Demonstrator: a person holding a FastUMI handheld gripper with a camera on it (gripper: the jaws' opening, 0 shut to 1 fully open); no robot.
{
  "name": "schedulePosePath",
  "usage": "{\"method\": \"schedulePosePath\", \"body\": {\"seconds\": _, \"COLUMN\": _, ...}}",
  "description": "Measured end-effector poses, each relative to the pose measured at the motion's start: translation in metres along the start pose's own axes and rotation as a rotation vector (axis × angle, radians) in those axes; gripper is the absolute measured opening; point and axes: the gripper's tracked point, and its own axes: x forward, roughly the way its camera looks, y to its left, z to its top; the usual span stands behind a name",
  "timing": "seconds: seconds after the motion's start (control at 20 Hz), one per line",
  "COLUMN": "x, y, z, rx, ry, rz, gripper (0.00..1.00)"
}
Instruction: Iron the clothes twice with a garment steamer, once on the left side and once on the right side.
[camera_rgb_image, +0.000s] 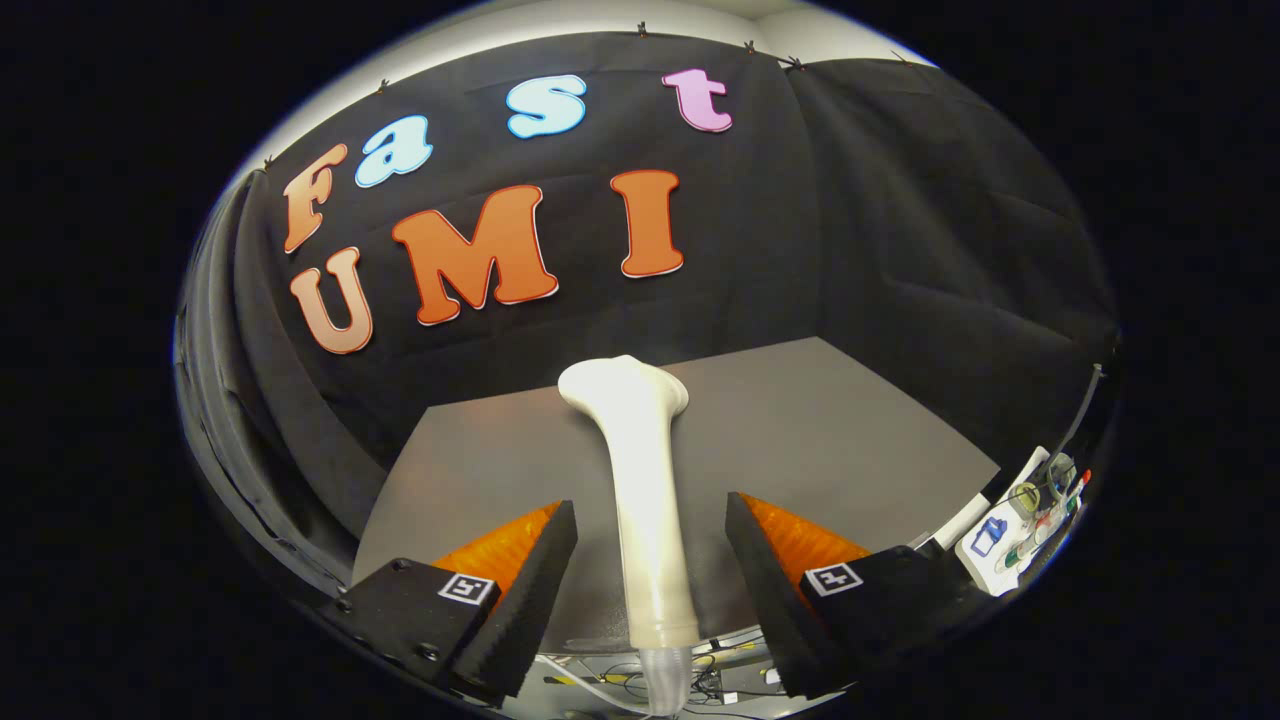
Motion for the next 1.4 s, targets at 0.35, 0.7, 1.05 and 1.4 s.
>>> {"method": "schedulePosePath", "body": {"seconds": 0.35, "x": 0.022, "y": 0.008, "z": -0.012, "rx": 0.001, "ry": 0.053, "rz": 0.011, "gripper": 0.74}}
{"method": "schedulePosePath", "body": {"seconds": 0.7, "x": 0.032, "y": -0.001, "z": -0.021, "rx": -0.012, "ry": 0.090, "rz": -0.033, "gripper": 0.52}}
{"method": "schedulePosePath", "body": {"seconds": 1.05, "x": 0.017, "y": -0.002, "z": -0.013, "rx": 0.002, "ry": 0.075, "rz": -0.017, "gripper": 0.41}}
{"method": "schedulePosePath", "body": {"seconds": 1.4, "x": -0.020, "y": 0.021, "z": -0.023, "rx": 0.018, "ry": 0.086, "rz": 0.046, "gripper": 0.41}}
